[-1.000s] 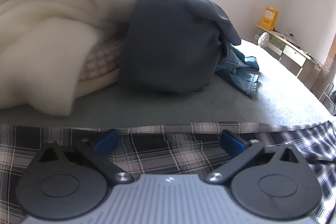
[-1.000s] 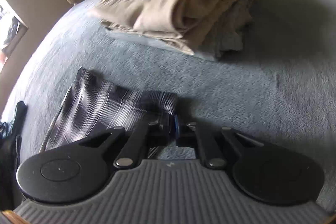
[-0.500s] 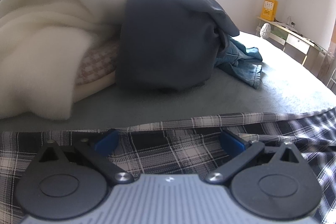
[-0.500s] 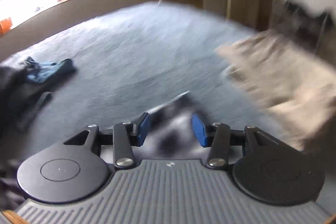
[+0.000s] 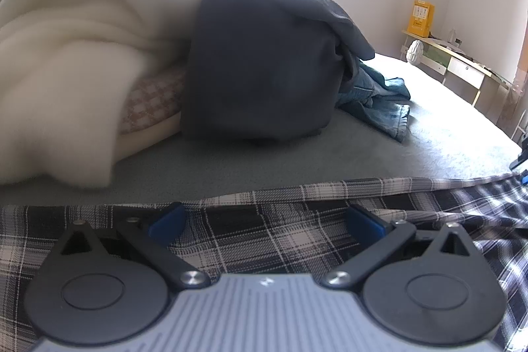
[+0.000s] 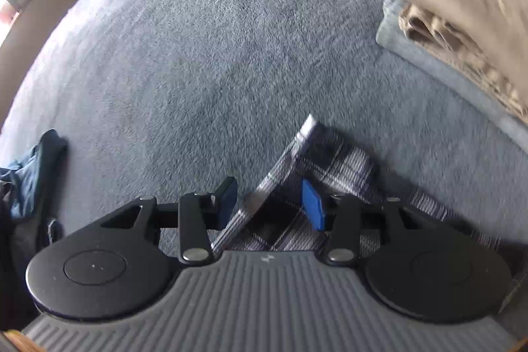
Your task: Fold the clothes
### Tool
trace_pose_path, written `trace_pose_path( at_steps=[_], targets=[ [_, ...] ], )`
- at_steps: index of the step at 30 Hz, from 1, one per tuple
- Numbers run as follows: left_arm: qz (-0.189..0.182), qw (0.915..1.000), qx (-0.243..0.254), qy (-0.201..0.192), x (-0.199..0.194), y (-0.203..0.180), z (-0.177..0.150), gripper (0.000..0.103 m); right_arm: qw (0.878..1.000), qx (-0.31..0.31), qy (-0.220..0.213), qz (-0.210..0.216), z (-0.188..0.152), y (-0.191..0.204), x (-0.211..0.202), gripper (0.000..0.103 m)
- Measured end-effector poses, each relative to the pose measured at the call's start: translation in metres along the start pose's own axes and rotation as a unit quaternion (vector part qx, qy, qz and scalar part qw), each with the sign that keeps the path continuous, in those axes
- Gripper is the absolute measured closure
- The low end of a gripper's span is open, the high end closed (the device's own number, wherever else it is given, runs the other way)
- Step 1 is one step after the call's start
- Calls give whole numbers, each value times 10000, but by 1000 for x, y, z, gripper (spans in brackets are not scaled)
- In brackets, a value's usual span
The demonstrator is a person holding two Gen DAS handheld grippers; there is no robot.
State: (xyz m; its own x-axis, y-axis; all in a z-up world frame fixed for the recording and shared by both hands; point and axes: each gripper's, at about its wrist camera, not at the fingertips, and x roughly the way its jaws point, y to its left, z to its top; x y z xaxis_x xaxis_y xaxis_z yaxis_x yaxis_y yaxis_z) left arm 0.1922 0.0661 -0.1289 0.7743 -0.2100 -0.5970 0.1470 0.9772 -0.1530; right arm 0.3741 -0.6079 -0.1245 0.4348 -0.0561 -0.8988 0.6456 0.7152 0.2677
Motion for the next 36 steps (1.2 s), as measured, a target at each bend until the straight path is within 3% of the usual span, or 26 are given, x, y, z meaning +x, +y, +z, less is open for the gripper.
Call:
trace_pose_path(
  at_steps=[4,7,8,17,24,28,31,33,35,36],
  targets=[
    [-1,10000,0,-12,-1,1,-1,0,9986,-299,169,-408,3,8,7,79],
    [-3,10000,1,-9,-2,1,0,0,9973,-440,114,-572,1,11,6,99],
    [-7,10000,0,-5,-3,1,1,0,9974,-440,68,-566,0,11,4,101],
    [214,9997,117,-6,7,2,13,0,9956,-592,-622,-367,6,32,-11,102],
    [441,9990,42,56,19,6,19,0,9945,-619,-801,-269,31,52,18,102],
    [525,9985,155,54,21,1,16,0,9943,-571,-858,-276,28,45,31,101],
    [550,9983,175,64,22,-1,16,0,9944,-324,-1002,-11,32,29,27,101],
    [566,9982,194,68,22,-1,17,0,9940,-89,-1078,167,39,14,19,97],
    [585,9980,217,72,23,-2,17,0,9918,28,-1261,214,45,0,5,82],
    [593,9980,225,74,23,-2,17,0,9905,-3,-1362,184,47,-6,-4,81]
  ],
)
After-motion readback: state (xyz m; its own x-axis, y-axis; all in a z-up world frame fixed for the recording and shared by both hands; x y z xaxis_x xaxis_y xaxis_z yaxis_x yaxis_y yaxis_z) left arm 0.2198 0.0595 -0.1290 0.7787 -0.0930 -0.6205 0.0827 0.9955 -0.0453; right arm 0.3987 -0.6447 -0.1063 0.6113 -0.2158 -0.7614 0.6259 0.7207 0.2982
